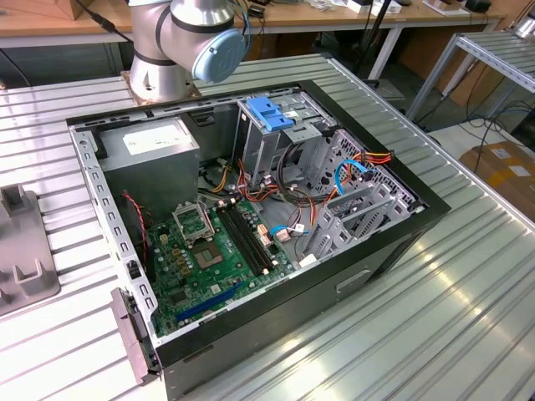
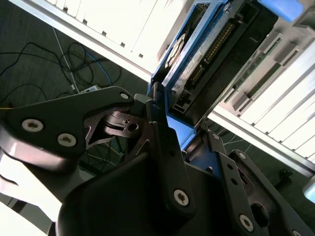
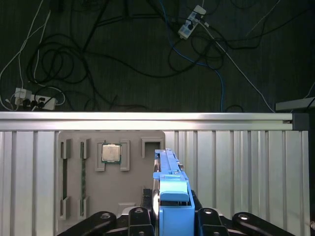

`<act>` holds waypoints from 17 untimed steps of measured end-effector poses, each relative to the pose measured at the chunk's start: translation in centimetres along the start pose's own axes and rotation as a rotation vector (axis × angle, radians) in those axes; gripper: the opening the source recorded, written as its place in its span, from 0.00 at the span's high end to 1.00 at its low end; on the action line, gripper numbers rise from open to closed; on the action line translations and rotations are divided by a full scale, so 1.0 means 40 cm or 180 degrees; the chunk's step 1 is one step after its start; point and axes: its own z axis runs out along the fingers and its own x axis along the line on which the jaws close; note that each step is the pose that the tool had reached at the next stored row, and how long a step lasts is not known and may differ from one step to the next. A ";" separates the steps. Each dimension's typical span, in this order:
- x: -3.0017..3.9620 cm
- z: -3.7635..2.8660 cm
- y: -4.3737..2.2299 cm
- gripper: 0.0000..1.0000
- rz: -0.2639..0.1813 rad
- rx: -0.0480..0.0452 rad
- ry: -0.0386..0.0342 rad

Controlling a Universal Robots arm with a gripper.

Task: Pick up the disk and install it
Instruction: 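Pick up the disk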

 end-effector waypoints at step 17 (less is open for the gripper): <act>-0.001 -0.012 0.001 0.63 0.0000 0.0000 0.0000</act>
